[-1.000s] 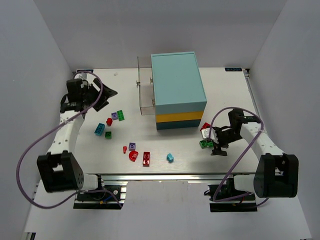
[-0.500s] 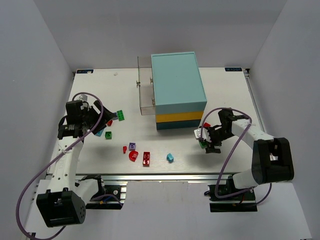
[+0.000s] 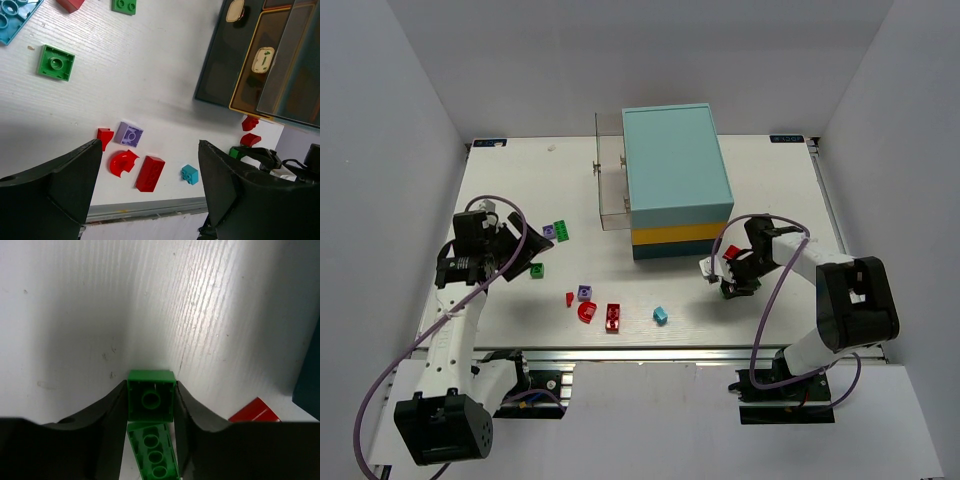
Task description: Sort the legos into containers by color
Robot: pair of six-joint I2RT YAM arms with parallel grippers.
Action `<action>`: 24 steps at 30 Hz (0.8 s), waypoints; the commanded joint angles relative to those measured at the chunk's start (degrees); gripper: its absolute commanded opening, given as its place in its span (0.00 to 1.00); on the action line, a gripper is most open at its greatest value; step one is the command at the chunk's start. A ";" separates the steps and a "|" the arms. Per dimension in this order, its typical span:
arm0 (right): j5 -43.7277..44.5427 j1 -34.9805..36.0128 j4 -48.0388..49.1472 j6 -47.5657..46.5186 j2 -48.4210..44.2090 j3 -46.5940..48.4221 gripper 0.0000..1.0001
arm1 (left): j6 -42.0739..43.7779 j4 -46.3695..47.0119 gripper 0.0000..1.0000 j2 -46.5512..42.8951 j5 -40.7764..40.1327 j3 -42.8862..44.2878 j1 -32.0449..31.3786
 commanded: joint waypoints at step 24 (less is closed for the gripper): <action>-8.55 28.55 34.67 61.04 -7.83 32.18 0.00 | 0.50 -4.36 0.87 -3.44 -7.20 -5.25 -0.77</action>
